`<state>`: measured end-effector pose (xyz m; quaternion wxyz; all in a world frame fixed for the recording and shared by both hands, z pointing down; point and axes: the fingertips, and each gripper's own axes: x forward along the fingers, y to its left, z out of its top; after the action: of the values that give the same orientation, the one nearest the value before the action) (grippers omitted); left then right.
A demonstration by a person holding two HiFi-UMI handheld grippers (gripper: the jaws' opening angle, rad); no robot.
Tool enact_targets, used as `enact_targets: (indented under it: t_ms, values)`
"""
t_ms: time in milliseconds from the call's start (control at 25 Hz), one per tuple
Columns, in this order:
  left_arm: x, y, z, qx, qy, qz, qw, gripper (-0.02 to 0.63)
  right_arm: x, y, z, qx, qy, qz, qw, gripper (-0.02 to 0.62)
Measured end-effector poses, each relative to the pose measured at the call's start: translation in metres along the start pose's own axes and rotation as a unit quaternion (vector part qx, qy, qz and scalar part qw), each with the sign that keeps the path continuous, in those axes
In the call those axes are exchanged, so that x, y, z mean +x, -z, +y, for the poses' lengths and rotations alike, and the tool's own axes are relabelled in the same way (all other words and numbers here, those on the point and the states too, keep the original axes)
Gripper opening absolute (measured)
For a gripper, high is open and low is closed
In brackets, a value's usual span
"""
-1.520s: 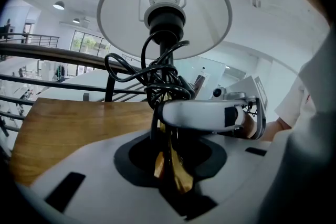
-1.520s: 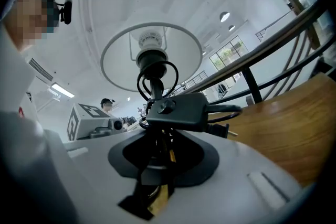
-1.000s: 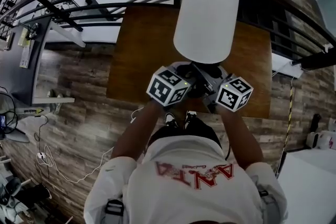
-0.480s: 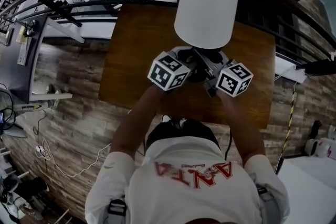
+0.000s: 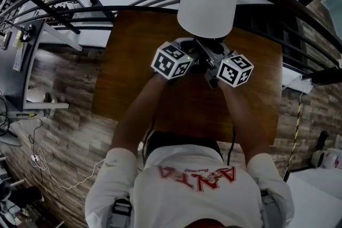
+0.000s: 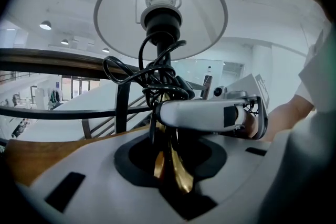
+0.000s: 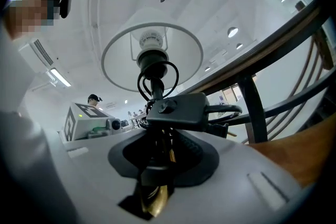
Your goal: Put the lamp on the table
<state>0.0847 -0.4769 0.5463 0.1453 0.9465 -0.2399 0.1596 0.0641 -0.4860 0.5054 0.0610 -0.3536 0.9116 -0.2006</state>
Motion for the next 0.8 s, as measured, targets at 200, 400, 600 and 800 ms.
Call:
enact_targets:
  t_ms: [200,400,600,800]
  values:
    - [0.02,0.006,0.025,0.027,-0.007,-0.01,0.9996,0.112,0.015,0.006,-0.026,-0.019,-0.001,-0.019,1.0,0.097]
    - [0.03,0.016,0.044,0.047,-0.005,-0.021,0.9987,0.113,0.03,0.019,-0.04,-0.039,0.002,-0.022,0.999,0.097]
    - [0.034,0.028,0.06,0.063,-0.002,-0.036,0.9973,0.114,0.043,0.033,-0.047,-0.074,0.003,-0.02,0.997,0.097]
    - [0.045,0.045,0.062,0.083,-0.006,-0.023,0.9963,0.114,0.042,0.051,-0.057,-0.085,0.005,-0.008,0.996,0.097]
